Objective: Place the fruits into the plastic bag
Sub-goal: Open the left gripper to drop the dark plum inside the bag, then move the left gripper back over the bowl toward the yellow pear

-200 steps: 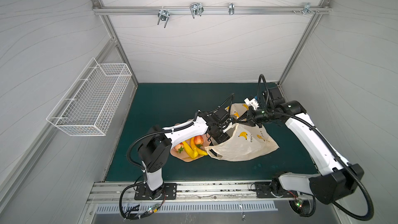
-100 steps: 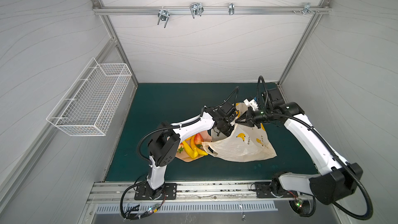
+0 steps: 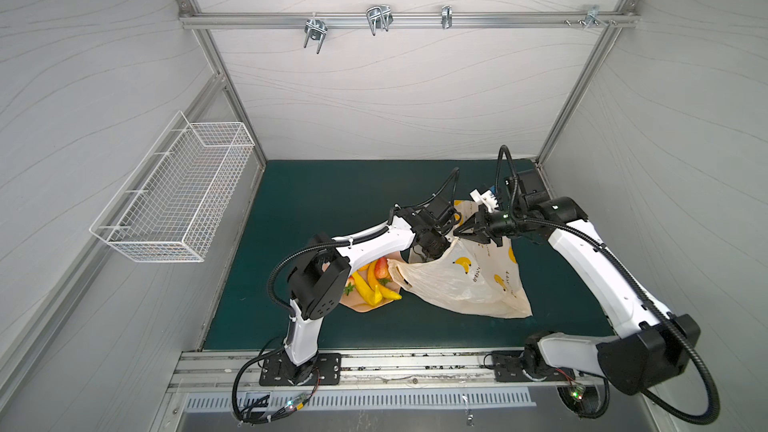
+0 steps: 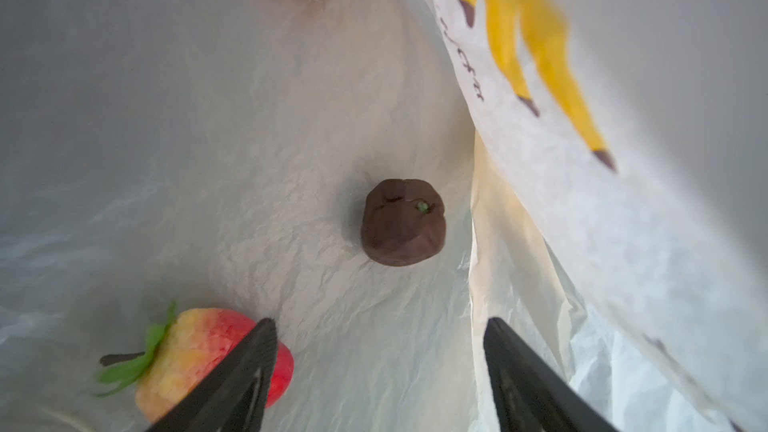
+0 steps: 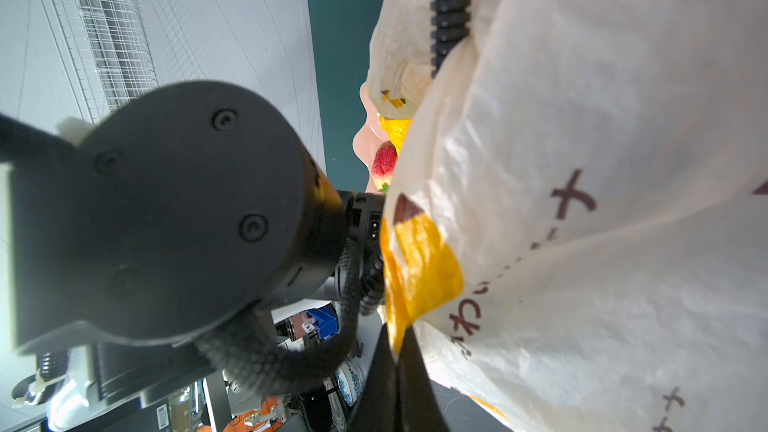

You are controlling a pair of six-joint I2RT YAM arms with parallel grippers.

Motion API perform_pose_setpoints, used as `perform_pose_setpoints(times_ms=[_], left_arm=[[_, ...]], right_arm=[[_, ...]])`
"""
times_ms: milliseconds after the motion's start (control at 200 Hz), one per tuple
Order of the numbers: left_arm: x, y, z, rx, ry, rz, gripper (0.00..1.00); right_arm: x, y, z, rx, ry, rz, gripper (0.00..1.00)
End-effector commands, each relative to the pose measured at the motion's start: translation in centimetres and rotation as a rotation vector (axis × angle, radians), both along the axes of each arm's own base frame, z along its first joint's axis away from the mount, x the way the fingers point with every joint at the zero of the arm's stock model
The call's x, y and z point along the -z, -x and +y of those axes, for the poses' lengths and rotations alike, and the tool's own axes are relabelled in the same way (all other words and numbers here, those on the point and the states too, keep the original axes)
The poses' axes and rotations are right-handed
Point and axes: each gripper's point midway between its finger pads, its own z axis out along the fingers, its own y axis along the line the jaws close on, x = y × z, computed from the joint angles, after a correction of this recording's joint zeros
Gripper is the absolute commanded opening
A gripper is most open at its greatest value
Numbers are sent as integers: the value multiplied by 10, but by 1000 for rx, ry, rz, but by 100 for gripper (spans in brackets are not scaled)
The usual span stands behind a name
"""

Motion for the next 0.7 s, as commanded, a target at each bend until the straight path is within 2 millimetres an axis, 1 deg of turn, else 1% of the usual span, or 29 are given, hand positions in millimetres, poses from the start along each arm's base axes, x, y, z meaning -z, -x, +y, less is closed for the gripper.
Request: perform_pose_setpoints(times_ms=[0,185,445,545,695], left_arm=[[-26,-14,5,-56,71,-5,83],[-39,-20,25,-89,58,-27,83],[-58,-17,63,-134,19,-64,82],[-60,-18,83,-167,-23,-79,82],[-60,-27,125,-296,-117,-71,81]], right_arm=[[-9,0,0,-5,-24,-16,0],[-8,1,-2,-5,-22,-9,0],[-4,0,-7,4,-5,4,0],[-5,-2,-8,7,-3,0,0],[-7,-4,-10,11,14,-2,0]])
